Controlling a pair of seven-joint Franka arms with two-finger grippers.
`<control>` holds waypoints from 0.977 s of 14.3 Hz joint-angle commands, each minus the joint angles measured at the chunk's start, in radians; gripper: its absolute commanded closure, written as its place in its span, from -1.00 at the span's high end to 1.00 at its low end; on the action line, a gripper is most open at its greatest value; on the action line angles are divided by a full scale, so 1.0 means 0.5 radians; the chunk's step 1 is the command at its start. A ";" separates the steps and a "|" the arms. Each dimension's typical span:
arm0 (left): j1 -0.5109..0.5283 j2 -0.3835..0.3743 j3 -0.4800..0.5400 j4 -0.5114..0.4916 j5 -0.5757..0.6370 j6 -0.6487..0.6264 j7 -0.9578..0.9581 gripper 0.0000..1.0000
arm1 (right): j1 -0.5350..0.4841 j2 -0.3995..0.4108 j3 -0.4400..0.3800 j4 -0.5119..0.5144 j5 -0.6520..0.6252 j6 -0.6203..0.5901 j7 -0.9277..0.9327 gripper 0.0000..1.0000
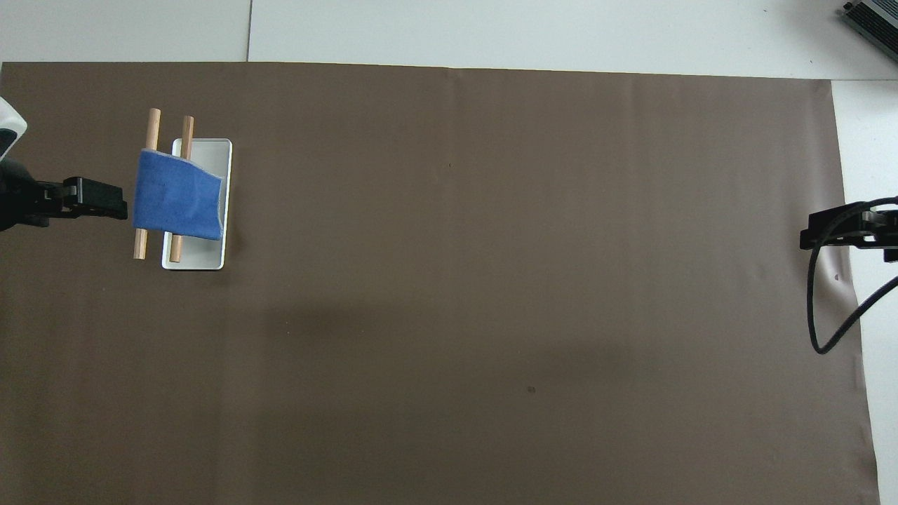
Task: Right arm passes towel to left arm to hang
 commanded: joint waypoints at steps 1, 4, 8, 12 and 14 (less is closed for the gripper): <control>0.014 0.098 0.008 0.217 -0.036 -0.161 0.035 1.00 | -0.031 -0.031 0.020 -0.036 -0.003 0.006 -0.008 1.00; 0.005 0.049 0.008 0.184 -0.023 -0.170 0.029 1.00 | -0.031 -0.037 0.020 -0.036 0.003 0.006 -0.011 1.00; -0.013 -0.031 0.008 0.082 -0.023 -0.195 0.038 1.00 | -0.034 -0.043 0.017 -0.045 0.034 -0.003 -0.015 1.00; -0.020 -0.043 0.008 0.094 0.016 -0.216 0.050 1.00 | -0.034 -0.043 0.017 -0.048 0.034 0.000 -0.021 1.00; -0.023 -0.043 -0.001 0.107 0.062 -0.231 0.062 1.00 | -0.031 -0.043 0.017 -0.048 0.034 0.000 -0.012 1.00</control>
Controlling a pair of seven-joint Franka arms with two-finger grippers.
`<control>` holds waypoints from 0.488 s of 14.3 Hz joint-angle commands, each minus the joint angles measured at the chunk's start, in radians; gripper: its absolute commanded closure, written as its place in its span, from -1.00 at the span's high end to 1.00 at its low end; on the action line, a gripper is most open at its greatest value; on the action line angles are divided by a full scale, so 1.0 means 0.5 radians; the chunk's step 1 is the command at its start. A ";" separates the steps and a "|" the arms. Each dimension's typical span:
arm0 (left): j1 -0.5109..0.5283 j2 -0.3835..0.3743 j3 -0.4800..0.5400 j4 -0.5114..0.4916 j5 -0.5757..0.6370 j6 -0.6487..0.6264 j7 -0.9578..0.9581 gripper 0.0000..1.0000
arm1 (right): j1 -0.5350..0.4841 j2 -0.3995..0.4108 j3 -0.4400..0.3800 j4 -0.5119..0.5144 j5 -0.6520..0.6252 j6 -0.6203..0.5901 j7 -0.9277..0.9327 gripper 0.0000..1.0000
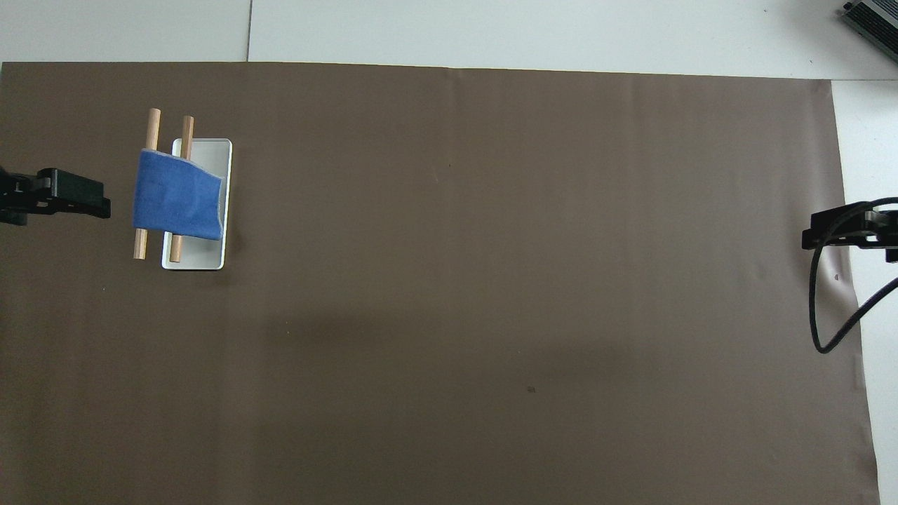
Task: Right arm passes towel to left arm to hang
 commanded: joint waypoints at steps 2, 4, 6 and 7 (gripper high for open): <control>-0.017 -0.049 0.005 -0.032 0.049 -0.043 0.052 1.00 | -0.028 -0.043 0.016 -0.057 0.031 0.006 -0.011 1.00; -0.017 -0.055 0.005 -0.032 0.049 -0.046 0.131 1.00 | -0.028 -0.043 0.016 -0.057 0.031 0.009 -0.018 1.00; -0.020 -0.064 0.002 -0.032 0.052 -0.061 0.135 1.00 | -0.028 -0.043 0.016 -0.057 0.031 0.009 -0.015 1.00; -0.020 -0.064 0.002 -0.032 0.052 -0.074 0.135 1.00 | -0.028 -0.043 0.016 -0.057 0.031 0.016 -0.011 1.00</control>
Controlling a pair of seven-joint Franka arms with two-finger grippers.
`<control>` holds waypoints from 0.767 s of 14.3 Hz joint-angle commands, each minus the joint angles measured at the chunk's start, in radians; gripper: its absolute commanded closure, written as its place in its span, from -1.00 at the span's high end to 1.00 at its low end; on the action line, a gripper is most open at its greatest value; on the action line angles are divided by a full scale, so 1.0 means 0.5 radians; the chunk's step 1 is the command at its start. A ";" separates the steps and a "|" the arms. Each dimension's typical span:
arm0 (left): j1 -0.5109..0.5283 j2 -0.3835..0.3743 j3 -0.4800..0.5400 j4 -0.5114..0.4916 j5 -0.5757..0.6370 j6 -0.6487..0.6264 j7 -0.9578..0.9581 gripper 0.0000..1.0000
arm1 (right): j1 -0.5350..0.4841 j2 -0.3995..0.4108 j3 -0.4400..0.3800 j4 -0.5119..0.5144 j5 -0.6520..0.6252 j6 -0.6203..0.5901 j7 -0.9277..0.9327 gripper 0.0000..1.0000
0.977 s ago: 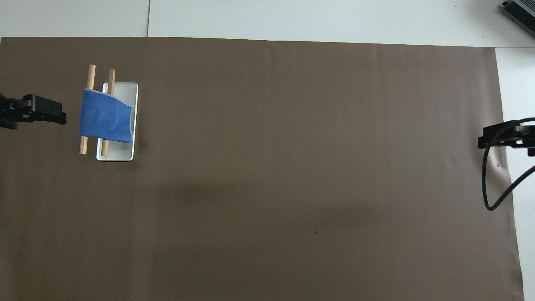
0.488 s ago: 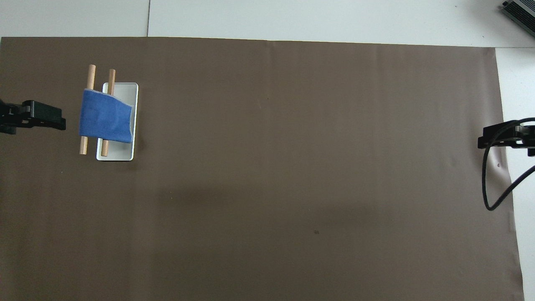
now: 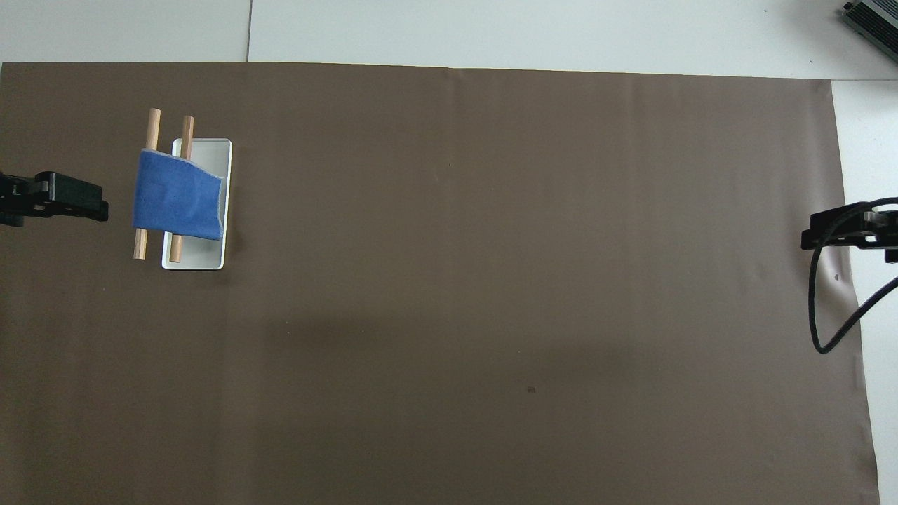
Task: Right arm passes towel to left arm to hang
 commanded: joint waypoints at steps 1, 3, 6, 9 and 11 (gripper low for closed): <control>-0.019 -0.051 0.003 -0.032 0.041 -0.050 0.032 1.00 | -0.028 -0.043 0.016 -0.051 0.031 0.019 -0.011 1.00; -0.016 -0.054 0.003 -0.032 0.041 -0.056 0.029 1.00 | -0.028 -0.043 0.016 -0.051 0.031 0.019 -0.011 1.00; -0.019 -0.051 0.000 -0.017 0.114 -0.066 0.038 1.00 | -0.028 -0.043 0.016 -0.051 0.031 0.016 -0.011 1.00; -0.010 -0.047 0.000 -0.002 0.118 -0.081 0.038 1.00 | -0.028 -0.043 0.016 -0.057 0.031 0.009 -0.011 1.00; -0.001 -0.044 0.000 -0.002 0.109 -0.078 0.038 1.00 | -0.028 -0.043 0.016 -0.051 0.031 0.006 -0.018 1.00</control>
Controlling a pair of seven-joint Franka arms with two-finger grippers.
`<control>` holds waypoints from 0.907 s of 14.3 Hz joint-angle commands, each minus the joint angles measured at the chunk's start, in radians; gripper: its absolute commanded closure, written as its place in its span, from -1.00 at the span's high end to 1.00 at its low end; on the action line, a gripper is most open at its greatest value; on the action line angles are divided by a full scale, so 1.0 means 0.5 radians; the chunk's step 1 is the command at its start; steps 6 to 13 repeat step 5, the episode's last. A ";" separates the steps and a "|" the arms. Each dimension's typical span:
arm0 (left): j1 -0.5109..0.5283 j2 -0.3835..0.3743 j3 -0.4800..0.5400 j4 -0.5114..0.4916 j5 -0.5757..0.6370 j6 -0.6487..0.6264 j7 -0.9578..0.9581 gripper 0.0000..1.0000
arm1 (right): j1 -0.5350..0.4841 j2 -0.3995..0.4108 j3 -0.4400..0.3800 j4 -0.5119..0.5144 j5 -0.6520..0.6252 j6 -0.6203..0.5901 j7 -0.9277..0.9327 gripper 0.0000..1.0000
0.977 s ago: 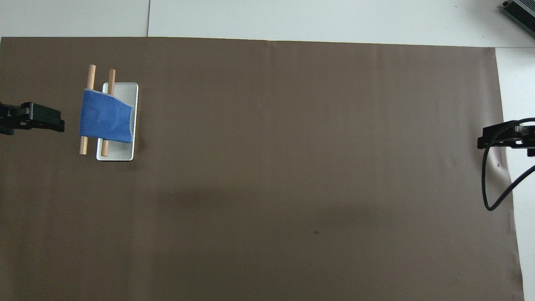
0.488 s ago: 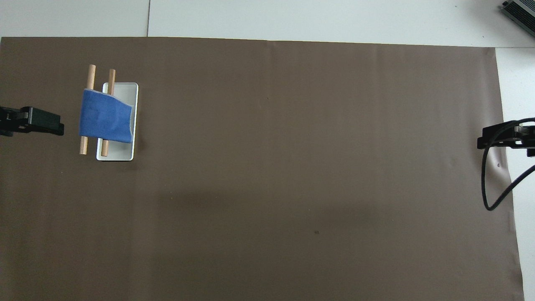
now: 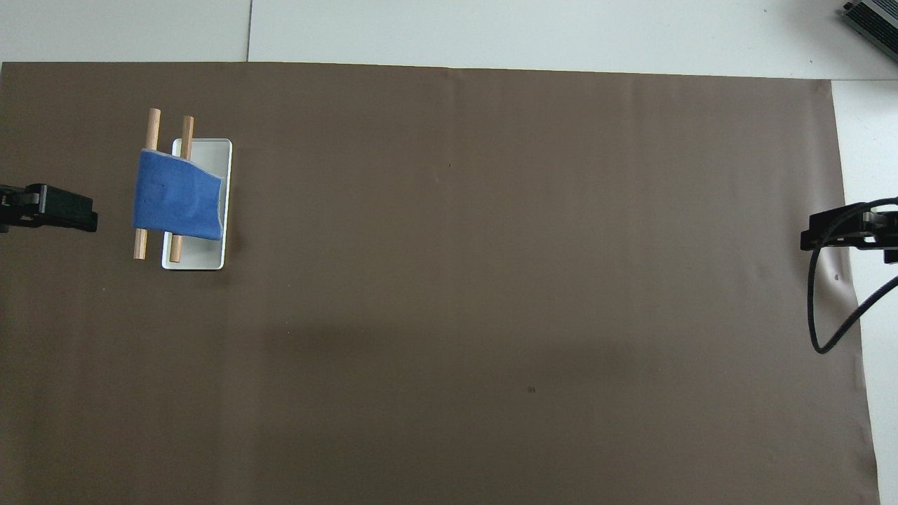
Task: Right arm passes towel to left arm to hang
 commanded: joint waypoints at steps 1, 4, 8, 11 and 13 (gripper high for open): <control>-0.003 -0.022 0.003 -0.004 0.033 -0.025 0.024 1.00 | -0.028 -0.043 0.019 -0.045 0.031 0.012 -0.018 1.00; -0.016 -0.022 0.006 -0.004 0.009 -0.046 0.018 1.00 | -0.028 -0.046 0.020 -0.042 0.031 0.000 -0.018 1.00; -0.019 -0.022 0.006 -0.004 0.009 -0.046 0.012 1.00 | -0.028 -0.046 0.019 -0.045 0.031 0.000 -0.018 1.00; -0.019 -0.022 0.006 -0.004 0.009 -0.046 0.012 1.00 | -0.028 -0.046 0.019 -0.045 0.031 0.000 -0.018 1.00; -0.019 -0.022 0.006 -0.004 0.009 -0.046 0.012 1.00 | -0.028 -0.046 0.019 -0.045 0.031 0.000 -0.018 1.00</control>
